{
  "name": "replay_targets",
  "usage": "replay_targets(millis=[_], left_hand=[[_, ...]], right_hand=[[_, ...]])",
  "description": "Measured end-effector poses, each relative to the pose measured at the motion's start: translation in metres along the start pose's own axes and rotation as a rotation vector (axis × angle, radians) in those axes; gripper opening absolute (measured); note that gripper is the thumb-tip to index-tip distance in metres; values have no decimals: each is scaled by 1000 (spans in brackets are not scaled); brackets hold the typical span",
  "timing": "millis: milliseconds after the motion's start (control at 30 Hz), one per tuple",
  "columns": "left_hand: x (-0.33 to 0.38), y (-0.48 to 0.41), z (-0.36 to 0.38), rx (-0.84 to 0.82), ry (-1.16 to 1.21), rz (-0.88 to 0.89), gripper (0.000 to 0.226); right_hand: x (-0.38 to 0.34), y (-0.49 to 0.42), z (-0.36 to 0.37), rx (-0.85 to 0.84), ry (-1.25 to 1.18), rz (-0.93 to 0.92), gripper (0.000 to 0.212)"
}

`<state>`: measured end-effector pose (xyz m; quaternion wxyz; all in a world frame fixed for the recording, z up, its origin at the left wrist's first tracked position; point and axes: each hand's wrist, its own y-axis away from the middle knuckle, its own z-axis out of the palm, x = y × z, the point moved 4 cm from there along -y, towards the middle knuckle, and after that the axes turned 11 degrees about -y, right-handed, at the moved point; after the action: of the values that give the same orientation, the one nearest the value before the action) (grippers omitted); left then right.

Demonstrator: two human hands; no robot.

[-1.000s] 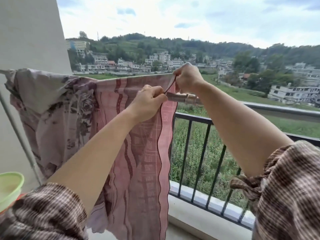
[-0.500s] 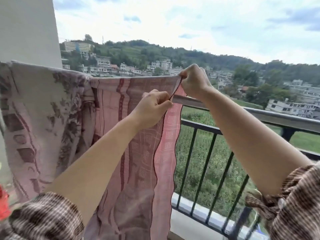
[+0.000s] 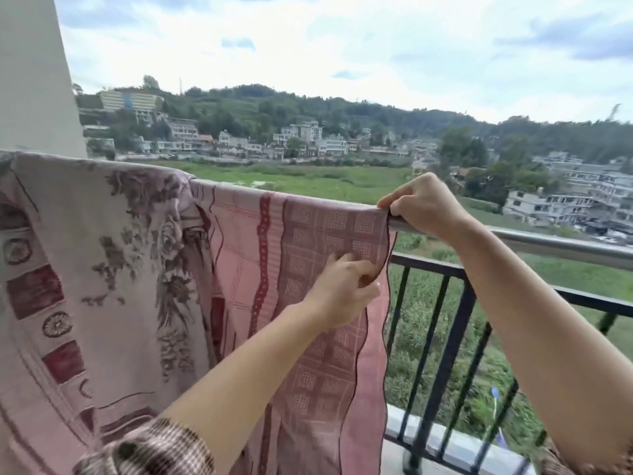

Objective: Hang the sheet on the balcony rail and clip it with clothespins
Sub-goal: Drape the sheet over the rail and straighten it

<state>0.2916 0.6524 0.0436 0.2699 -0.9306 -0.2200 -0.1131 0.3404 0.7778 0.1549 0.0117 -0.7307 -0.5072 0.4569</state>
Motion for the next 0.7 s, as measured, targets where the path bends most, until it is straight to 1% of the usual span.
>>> replay_targets(millis=[33, 67, 133, 200, 300, 400, 467, 533, 600, 667, 700], left_hand=[[-6, 3, 4, -6, -7, -23, 17], [-11, 5, 7, -11, 8, -40, 20], [-17, 8, 6, 0, 25, -42, 19], [-26, 10, -5, 52, -4, -67, 20], [-60, 18, -40, 236, -70, -176, 19], [-118, 33, -78, 419, -154, -333, 18], [-162, 44, -105, 507, -198, -434, 19], [-204, 52, -129, 567, -244, -519, 21], [-244, 55, -151, 597, -286, -585, 24], [-280, 51, -171, 604, -340, -601, 30], [-295, 46, -180, 601, -369, -581, 34]], right_hand=[[-3, -1, 2, -18, 28, -2, 21], [-6, -2, 5, -10, 75, -15, 26], [-16, -2, 14, 11, 216, -62, 31], [-29, -1, 28, 48, 326, -149, 28], [-52, -4, 52, 100, 262, -271, 19], [-74, -10, 88, 64, 184, -353, 20], [-87, -15, 120, 15, 170, -400, 21], [-103, -20, 155, -37, 158, -433, 22], [-121, -26, 192, -79, 197, -477, 25], [-139, -34, 226, -91, 283, -510, 27], [-147, -40, 241, -80, 325, -521, 25]])
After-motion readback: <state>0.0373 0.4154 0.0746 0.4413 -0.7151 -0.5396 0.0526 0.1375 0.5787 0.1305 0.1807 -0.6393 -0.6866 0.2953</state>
